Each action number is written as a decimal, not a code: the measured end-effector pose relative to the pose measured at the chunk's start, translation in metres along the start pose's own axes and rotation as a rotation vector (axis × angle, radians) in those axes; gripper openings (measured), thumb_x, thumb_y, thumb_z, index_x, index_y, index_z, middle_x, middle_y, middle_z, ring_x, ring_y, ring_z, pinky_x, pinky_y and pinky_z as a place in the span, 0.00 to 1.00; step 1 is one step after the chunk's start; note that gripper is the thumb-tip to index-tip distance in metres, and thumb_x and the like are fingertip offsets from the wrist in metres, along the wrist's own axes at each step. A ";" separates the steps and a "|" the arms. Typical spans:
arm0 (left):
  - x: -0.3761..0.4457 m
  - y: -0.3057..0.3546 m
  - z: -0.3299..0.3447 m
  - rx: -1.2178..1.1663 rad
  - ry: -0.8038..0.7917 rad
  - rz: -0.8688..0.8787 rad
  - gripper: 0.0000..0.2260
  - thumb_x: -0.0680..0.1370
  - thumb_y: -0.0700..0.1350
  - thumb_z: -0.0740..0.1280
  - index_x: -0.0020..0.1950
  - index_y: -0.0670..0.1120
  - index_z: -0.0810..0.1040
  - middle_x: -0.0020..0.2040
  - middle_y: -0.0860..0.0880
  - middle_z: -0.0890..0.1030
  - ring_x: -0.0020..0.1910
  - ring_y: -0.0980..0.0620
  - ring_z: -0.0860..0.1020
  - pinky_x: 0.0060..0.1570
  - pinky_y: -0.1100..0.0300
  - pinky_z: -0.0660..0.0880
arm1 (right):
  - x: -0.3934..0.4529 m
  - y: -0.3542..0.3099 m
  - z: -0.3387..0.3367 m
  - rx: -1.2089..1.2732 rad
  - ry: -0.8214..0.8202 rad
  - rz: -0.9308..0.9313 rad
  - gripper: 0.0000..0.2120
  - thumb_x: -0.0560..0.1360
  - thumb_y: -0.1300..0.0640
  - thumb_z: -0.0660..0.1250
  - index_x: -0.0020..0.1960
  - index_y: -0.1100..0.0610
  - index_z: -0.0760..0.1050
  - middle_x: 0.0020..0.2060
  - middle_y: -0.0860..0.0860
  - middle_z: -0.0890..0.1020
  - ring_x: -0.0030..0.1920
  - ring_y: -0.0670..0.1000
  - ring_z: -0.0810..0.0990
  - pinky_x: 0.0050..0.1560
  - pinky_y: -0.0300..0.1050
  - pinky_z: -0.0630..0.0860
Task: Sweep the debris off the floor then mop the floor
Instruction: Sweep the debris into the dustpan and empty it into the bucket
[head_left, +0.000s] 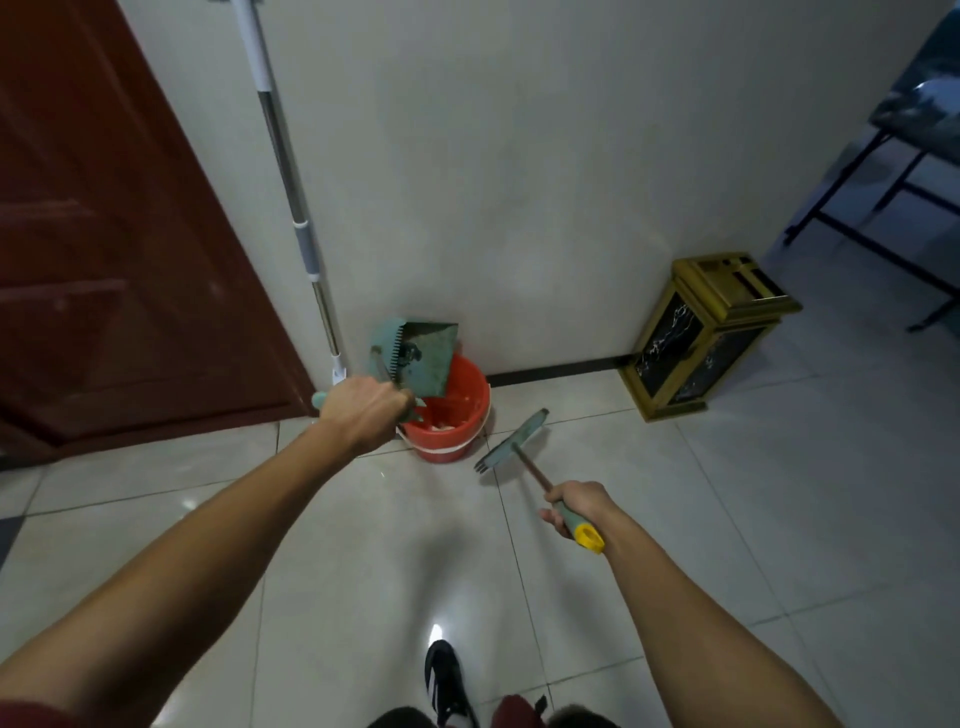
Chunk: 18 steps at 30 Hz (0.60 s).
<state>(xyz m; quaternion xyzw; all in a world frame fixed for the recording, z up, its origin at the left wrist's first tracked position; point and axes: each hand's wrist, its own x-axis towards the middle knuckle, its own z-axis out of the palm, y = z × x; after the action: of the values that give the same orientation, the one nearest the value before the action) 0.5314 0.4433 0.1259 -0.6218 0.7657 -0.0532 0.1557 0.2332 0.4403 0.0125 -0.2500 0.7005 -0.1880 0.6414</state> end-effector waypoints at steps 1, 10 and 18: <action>0.007 0.002 0.000 0.009 -0.017 0.029 0.10 0.82 0.45 0.63 0.62 0.50 0.79 0.44 0.48 0.80 0.43 0.45 0.82 0.38 0.54 0.74 | 0.005 -0.002 -0.001 0.003 -0.001 0.008 0.02 0.77 0.72 0.61 0.46 0.70 0.70 0.38 0.67 0.78 0.20 0.52 0.77 0.19 0.34 0.69; 0.041 0.050 0.029 0.239 -0.201 0.284 0.12 0.82 0.43 0.64 0.64 0.49 0.81 0.56 0.47 0.84 0.55 0.42 0.83 0.45 0.52 0.77 | 0.054 -0.006 -0.018 -0.031 -0.031 0.059 0.02 0.76 0.71 0.62 0.44 0.70 0.71 0.36 0.67 0.79 0.24 0.54 0.76 0.20 0.36 0.70; 0.066 0.072 0.004 0.249 -0.190 0.270 0.10 0.82 0.44 0.64 0.60 0.47 0.82 0.53 0.46 0.85 0.53 0.41 0.83 0.45 0.52 0.77 | 0.070 -0.013 -0.042 -0.082 -0.097 0.086 0.02 0.76 0.71 0.60 0.46 0.68 0.71 0.37 0.67 0.80 0.22 0.51 0.74 0.20 0.37 0.70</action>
<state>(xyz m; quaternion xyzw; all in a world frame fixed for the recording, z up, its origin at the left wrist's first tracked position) 0.4537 0.3958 0.0908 -0.4915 0.8116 -0.0670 0.3086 0.1895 0.3860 -0.0312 -0.2548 0.6859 -0.1193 0.6711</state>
